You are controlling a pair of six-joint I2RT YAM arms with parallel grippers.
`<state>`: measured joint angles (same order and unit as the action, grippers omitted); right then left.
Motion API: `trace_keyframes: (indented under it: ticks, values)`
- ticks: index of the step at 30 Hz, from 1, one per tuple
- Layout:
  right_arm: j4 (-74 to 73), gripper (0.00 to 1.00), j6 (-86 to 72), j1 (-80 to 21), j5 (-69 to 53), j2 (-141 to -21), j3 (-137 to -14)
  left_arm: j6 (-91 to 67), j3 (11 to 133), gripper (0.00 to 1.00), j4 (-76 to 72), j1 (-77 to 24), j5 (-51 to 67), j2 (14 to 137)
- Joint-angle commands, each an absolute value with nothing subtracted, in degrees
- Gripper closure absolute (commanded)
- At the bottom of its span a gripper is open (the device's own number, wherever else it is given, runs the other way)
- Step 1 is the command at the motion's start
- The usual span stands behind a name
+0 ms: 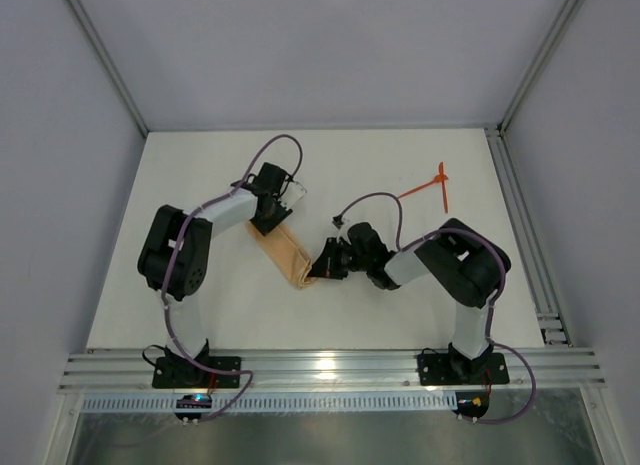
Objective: Fold the napkin into a case and place the utensils inside
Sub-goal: Move the smaller rectangle-folded napkin to the center of the board.
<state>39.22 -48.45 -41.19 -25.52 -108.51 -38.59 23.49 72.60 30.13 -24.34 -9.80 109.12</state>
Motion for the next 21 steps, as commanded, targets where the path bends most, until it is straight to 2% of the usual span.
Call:
trace_keyframes:
  ticks: [1,7,13,18,21]
  values:
    - [36.75,0.94,-48.08,-41.49,-21.71,-106.97,-36.57,24.09,74.53,0.55,25.92,-23.99,-3.45,110.40]
    - [28.85,0.91,-43.61,-41.48,-21.18,-101.17,-37.97,20.66,74.27,0.52,33.47,-23.99,2.80,104.34]
    - [27.77,0.91,-42.98,-41.48,-19.95,-100.28,-38.23,18.90,75.50,0.51,42.70,-25.13,8.26,99.94]
    - [29.45,0.91,-43.16,-41.40,-21.62,-100.46,-39.02,18.81,73.74,0.51,45.26,-28.56,10.11,101.16]
    - [23.49,0.90,-38.61,-41.22,-21.36,-96.87,-42.61,18.72,71.11,0.51,43.08,-29.18,8.79,103.97]
